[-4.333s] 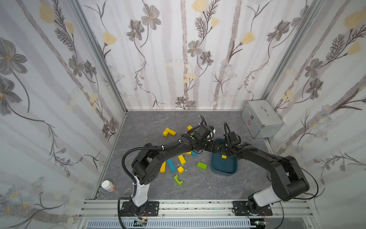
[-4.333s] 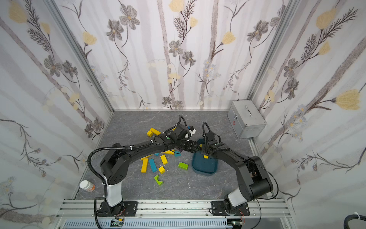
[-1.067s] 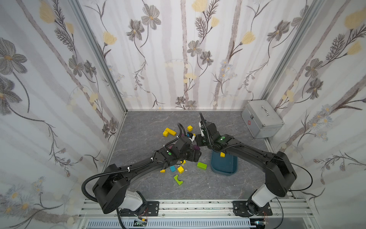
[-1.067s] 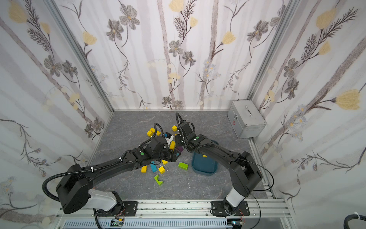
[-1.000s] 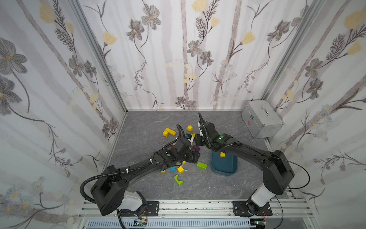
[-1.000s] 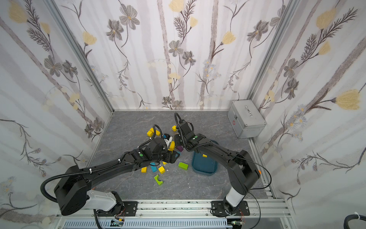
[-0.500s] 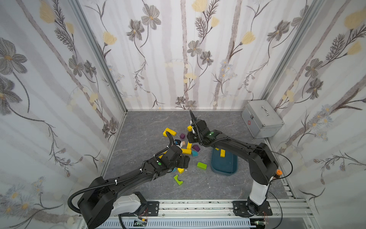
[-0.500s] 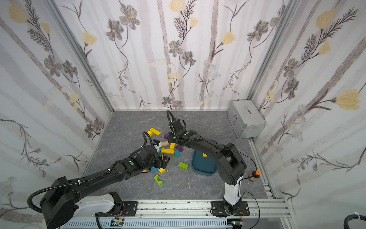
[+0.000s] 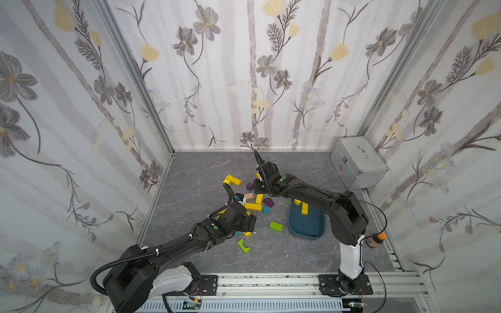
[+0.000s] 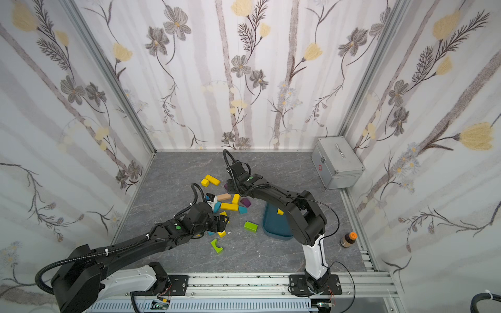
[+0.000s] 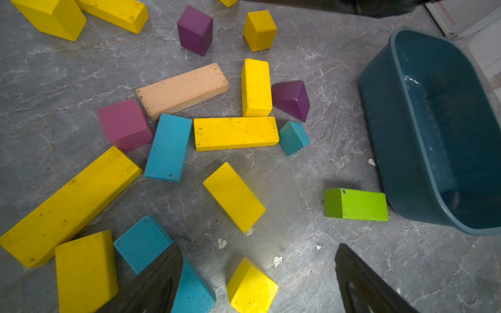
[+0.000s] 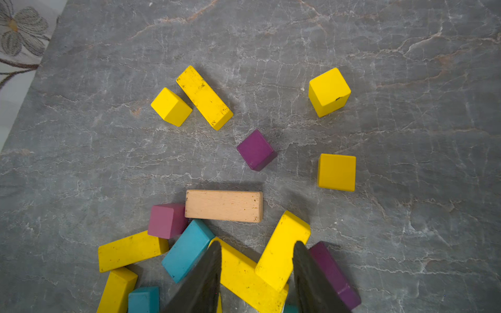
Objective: Pick out the yellow building blocks
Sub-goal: Pick up the building block from the center of the board.
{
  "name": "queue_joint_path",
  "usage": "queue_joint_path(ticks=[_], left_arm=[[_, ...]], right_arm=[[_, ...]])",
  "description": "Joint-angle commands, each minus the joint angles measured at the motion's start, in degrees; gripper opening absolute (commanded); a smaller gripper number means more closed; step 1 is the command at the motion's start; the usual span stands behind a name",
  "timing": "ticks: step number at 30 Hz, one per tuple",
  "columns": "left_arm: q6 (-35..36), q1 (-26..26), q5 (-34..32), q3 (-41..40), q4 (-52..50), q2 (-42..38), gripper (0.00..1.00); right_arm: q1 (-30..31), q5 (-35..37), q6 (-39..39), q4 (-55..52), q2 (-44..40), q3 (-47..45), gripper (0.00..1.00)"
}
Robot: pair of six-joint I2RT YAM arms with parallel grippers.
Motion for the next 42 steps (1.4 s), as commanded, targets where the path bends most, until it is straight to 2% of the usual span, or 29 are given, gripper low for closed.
queue_joint_path(ticks=[1,7,14,20,26,34,42], left_arm=[[-0.6,0.5,-2.1,-0.3,2.8,-0.3,0.89],[-1.2,1.0,-3.0,0.3,2.4,-2.8,0.90],[4.2,1.6,-4.8,-0.4,4.4,-4.4,0.94],[2.8,2.2,-3.3,-3.3,10.2,-3.4,0.94],[3.5,2.5,-2.3,-1.7,8.0,-2.4,0.94],[4.0,2.5,-3.6,-2.4,8.1,-5.3,0.94],[3.6,2.5,-1.5,-0.6,6.8,-3.5,0.94]], right_arm=[[1.7,1.6,1.4,-1.3,1.3,1.4,0.45],[2.1,-0.5,2.5,-2.8,4.3,3.5,0.46],[2.2,-1.0,2.8,-4.6,9.0,8.6,0.51],[2.2,0.3,1.8,-6.2,12.1,12.1,0.51],[2.2,1.1,1.8,-6.4,11.4,11.7,0.50],[2.3,2.6,1.7,-6.9,10.7,10.5,0.49],[2.3,5.4,2.8,-9.1,9.5,9.9,0.52]])
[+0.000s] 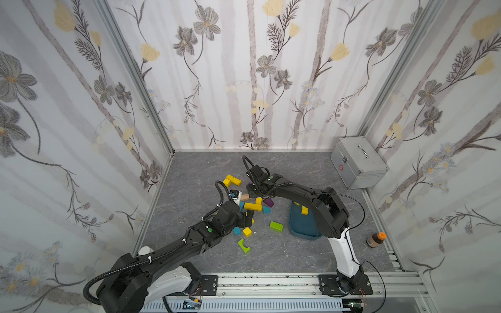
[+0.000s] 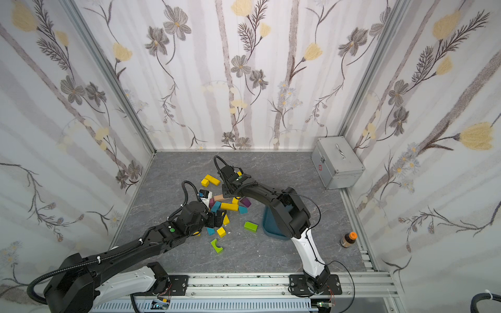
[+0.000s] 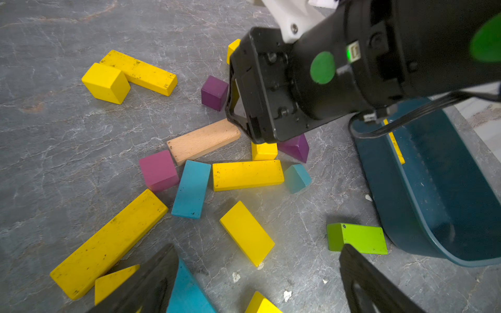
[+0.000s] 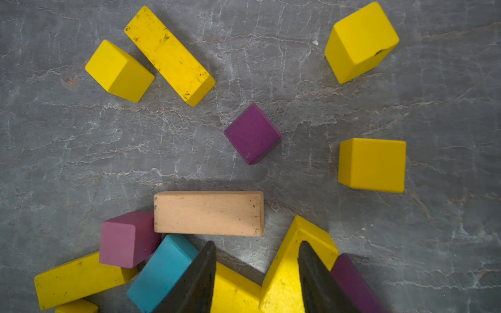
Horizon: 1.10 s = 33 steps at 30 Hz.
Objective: Pick out the yellow building blocks
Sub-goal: Pick up the building block from the center of the board.
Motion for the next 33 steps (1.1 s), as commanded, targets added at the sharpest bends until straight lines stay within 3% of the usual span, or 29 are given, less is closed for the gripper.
queue_joint_path(ticks=[1,10,21,33], left_arm=[[-0.6,0.1,0.6,1.7,-0.3,0.9,0.94],[-2.2,0.1,0.6,1.5,-2.0,1.2,0.94],[-1.7,0.3,-1.1,2.2,-7.0,-0.9,0.94],[2.0,0.9,-3.1,5.2,-8.2,-0.5,0.95]], right_arm=[[0.0,2.4,1.0,-1.1,-1.1,-0.6,0.53],[0.1,-0.3,4.0,0.1,-0.9,-4.5,0.54],[-1.0,-3.1,3.7,-0.7,2.0,-2.5,0.50],[-3.2,-1.1,0.9,-2.5,0.9,-2.8,0.33]])
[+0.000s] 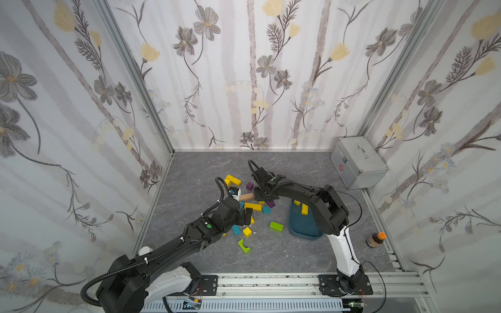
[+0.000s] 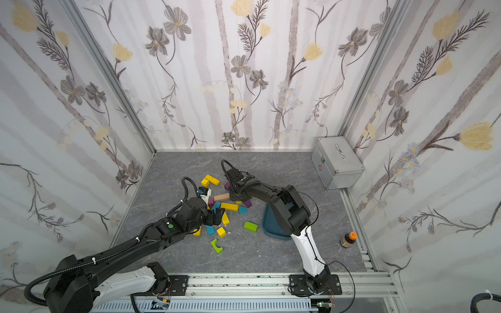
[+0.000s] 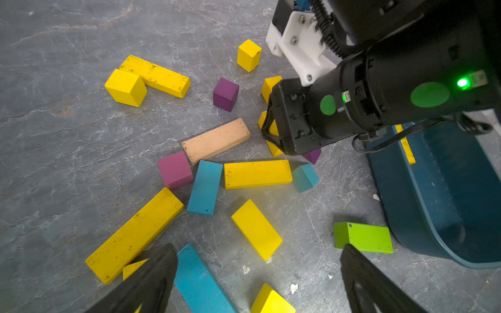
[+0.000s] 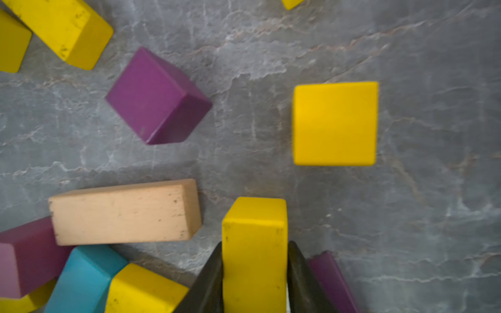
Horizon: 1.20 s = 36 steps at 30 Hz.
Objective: Pick out the yellow building blocks
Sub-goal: Pick up the building block from the center of the board.
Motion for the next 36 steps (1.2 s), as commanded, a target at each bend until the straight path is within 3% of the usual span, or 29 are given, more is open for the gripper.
queue_joint_path(ticks=[1,11,18,36], left_arm=[[1.1,0.3,-1.7,0.6,-0.1,0.3,0.95],[0.5,0.5,-1.6,0.6,1.1,1.2,0.96],[-1.4,0.6,-0.5,1.3,2.7,4.8,0.98],[-7.4,0.9,3.4,4.6,5.0,12.1,0.98]], right_arm=[[0.2,1.8,-1.2,-0.3,-1.1,0.3,0.32],[0.3,1.7,-1.5,0.2,-2.2,-0.4,0.30],[0.3,1.8,-2.1,0.6,-3.8,-1.9,0.34],[0.3,1.4,-3.6,0.8,-4.4,-1.9,0.32]])
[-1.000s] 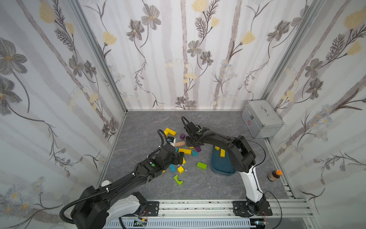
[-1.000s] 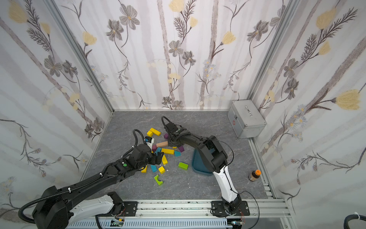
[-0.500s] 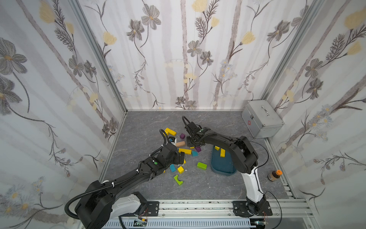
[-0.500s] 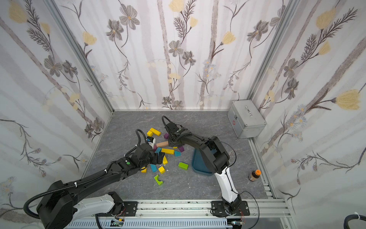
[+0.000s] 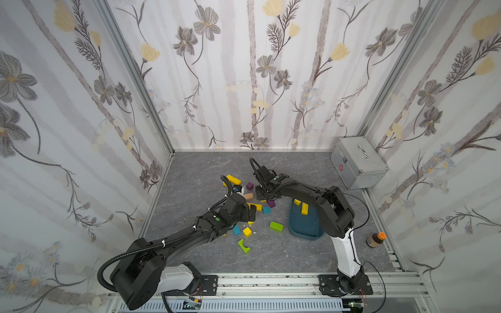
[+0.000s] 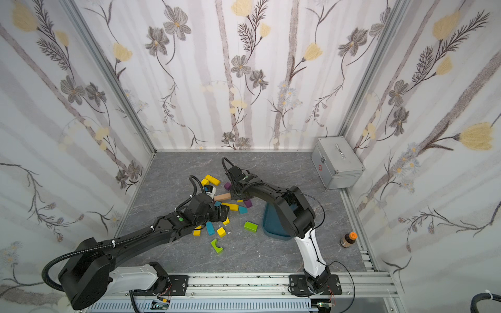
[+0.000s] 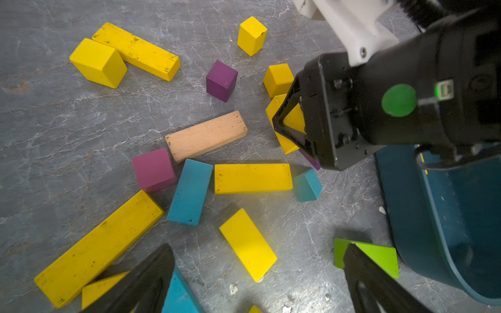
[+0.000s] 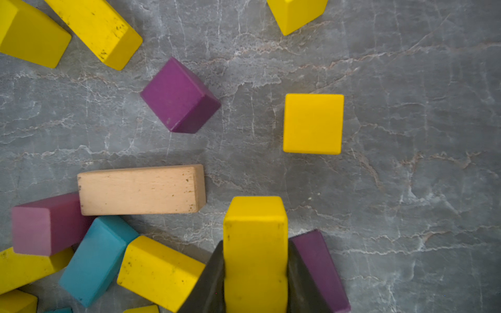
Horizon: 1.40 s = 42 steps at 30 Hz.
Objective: Pick out the yellow building blocks
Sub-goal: Pick up the building block from the center of the board, then place the building block in the storage box.
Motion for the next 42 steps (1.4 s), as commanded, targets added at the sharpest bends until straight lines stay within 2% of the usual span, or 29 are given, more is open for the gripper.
queue_joint_path(ticks=[1,23,32,35,42], left_arm=[[-2.8,0.1,1.5,1.0,1.7,1.4,0.98],[-2.9,1.1,5.5,7.3,5.8,11.8,0.96],[-2.5,1.1,8.7,10.5,5.5,15.0,0.94],[-2.2,1.1,7.9,12.0,4.6,15.7,0.92],[-0.1,0.7,9.2,17.6,3.9,19.9,0.89]], right_arm=[[0.0,0.6,-0.5,1.2,-0.7,0.2,0.32],[-0.2,0.7,-2.8,1.2,-4.3,0.0,0.30],[-0.5,0.6,-2.7,3.6,-10.7,-5.3,0.30],[-0.8,1.1,-2.5,4.1,-13.1,-7.5,0.30],[-2.1,3.4,-1.1,5.0,-21.2,-15.3,0.30]])
